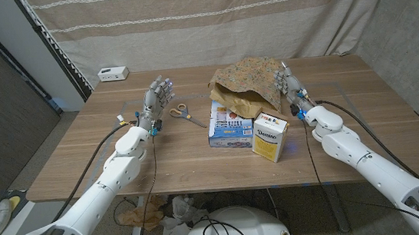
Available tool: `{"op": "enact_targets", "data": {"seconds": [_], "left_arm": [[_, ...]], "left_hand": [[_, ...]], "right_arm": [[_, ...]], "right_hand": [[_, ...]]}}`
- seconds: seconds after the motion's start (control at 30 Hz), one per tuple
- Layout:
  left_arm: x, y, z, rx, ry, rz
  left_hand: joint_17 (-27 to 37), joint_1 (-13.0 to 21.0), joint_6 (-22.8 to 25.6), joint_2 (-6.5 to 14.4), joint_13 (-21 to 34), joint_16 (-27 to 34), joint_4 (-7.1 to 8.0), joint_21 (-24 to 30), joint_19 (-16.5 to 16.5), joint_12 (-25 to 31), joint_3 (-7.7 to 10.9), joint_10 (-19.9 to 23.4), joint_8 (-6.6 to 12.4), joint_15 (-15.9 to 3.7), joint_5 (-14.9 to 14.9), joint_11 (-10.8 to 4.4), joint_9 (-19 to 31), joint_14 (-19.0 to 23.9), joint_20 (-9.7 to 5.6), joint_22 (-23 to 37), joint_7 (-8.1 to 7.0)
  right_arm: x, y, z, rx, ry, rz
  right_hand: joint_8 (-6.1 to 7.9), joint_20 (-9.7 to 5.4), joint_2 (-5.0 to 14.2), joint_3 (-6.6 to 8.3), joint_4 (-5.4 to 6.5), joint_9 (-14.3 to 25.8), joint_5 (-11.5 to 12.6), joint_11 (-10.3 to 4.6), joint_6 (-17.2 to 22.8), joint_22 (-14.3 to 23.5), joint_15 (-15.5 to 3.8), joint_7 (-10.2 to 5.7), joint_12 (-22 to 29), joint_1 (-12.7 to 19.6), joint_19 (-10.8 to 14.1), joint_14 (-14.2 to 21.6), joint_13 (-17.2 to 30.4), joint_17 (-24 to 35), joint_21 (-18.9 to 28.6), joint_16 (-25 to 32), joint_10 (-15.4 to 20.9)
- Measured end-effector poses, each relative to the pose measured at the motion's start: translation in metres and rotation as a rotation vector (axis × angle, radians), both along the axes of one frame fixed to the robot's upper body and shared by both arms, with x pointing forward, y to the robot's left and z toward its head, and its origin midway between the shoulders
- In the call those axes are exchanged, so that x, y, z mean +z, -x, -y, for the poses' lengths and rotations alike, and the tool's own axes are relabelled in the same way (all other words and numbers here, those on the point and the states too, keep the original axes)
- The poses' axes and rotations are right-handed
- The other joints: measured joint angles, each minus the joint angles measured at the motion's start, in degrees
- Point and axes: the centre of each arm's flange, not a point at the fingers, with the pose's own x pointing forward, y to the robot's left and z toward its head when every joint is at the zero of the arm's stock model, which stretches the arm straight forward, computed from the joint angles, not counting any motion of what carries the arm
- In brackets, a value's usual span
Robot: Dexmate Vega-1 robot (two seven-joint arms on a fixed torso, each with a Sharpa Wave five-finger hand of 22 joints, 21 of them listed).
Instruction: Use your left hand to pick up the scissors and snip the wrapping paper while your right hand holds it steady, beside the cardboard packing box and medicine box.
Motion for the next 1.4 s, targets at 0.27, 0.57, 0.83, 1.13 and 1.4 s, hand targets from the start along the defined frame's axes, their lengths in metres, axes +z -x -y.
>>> {"op": "enact_targets", "data": {"seconds": [0.27,0.57,0.83,1.13,1.4], "left_arm": [[-0.004,0.002,0.000,0.002,0.009,-0.005],[-0.004,0.003,-0.002,0.016,0.032,0.040],[-0.002,0.005,-0.005,0.036,0.019,0.079],[-0.001,0.007,-0.006,0.056,-0.007,0.103],[0.003,0.010,0.000,0.081,-0.037,0.124]], "left_hand": [[0.00,-0.02,0.00,0.02,0.00,0.00,0.00,0.00,0.20,0.00,0.00,0.00,0.00,0.00,0.00,0.00,0.00,0.00,0.21,0.00,0.00],[-0.17,1.05,2.81,0.19,-0.11,0.84,0.00,0.22,1.13,1.06,0.00,3.43,1.06,0.00,0.00,0.44,0.00,2.05,-0.10,-0.01,-0.67],[-0.16,1.65,3.49,0.19,-0.18,0.84,-0.23,0.22,1.12,1.06,0.23,3.77,1.28,0.00,0.33,-0.33,-0.01,2.05,-0.10,-0.01,-0.59],[-0.16,2.56,3.88,0.19,-0.18,0.84,-0.23,0.22,1.43,1.06,0.23,4.04,1.28,0.00,0.66,-0.60,-0.01,2.05,-0.41,-0.01,-0.20],[-0.16,2.87,4.73,-0.12,-0.17,0.84,-0.47,0.21,1.74,1.49,0.46,5.03,1.56,0.00,0.66,-1.35,-0.02,2.05,-0.72,-0.02,-0.61]], "right_arm": [[0.000,-0.005,-0.007,0.014,0.016,-0.018],[0.001,-0.005,-0.008,0.012,0.025,-0.020],[0.004,0.000,-0.006,-0.003,0.023,-0.004],[0.009,0.008,0.001,-0.020,0.027,0.018],[0.010,0.010,0.004,-0.011,0.036,0.027]], "right_hand": [[0.00,0.09,0.00,0.01,-0.01,0.00,0.00,0.00,0.00,0.00,0.00,-0.01,0.00,0.00,-0.09,0.00,0.00,0.00,0.00,0.00,0.00],[0.00,0.08,0.00,0.01,-0.01,0.00,0.00,0.00,0.00,-0.01,0.00,-0.01,0.00,0.00,-0.09,0.00,-0.01,0.00,0.00,0.00,-0.01],[0.21,0.08,0.00,0.02,-0.02,-0.01,0.00,0.00,0.00,-0.01,0.00,-0.01,0.00,0.00,-0.09,0.00,-0.16,-0.17,0.00,0.00,-0.01],[0.21,-0.15,0.21,0.02,-0.02,-0.01,0.00,-0.31,0.00,-0.02,0.00,-0.01,0.00,0.20,-0.31,0.00,-0.16,-0.17,0.00,0.02,0.29],[0.43,-0.15,0.30,0.02,-0.02,-0.02,0.39,-0.61,0.32,-0.02,0.00,0.30,0.44,0.29,-0.31,0.00,-0.16,-0.17,0.00,0.22,0.60]]}}
